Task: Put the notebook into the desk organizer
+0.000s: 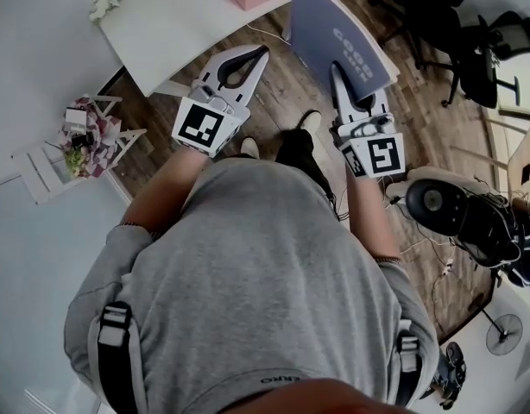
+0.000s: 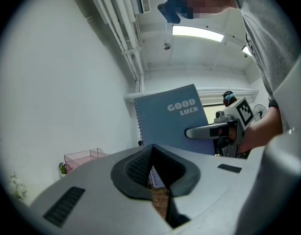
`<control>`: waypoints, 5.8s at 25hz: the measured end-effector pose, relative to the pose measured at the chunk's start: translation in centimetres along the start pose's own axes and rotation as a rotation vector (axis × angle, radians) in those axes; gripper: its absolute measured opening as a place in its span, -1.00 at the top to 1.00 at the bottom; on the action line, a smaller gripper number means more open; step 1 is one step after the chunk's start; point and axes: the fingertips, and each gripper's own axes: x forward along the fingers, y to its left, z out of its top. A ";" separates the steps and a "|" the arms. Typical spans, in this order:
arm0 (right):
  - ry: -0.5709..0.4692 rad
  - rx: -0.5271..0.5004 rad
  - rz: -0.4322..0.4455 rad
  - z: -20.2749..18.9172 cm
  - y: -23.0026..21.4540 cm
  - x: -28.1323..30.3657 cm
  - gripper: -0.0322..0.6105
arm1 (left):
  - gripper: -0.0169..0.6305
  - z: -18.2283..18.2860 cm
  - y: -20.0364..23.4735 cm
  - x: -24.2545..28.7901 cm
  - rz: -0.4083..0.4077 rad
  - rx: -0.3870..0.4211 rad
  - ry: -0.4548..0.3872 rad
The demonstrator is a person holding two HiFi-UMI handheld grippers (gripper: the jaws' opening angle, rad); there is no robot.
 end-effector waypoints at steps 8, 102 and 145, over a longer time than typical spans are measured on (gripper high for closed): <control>-0.007 -0.012 0.097 0.2 -6.4 4.0 0.78 | 0.89 -0.2 2.3 6.4 0.095 0.011 -0.004; 0.706 0.784 1.035 -6.2 -14.4 43.9 0.77 | 0.89 -2.7 30.4 19.2 0.878 0.057 0.066; 0.821 -0.084 0.835 -13.5 -12.8 47.2 -0.09 | 0.89 -3.3 31.2 18.9 0.816 0.000 0.034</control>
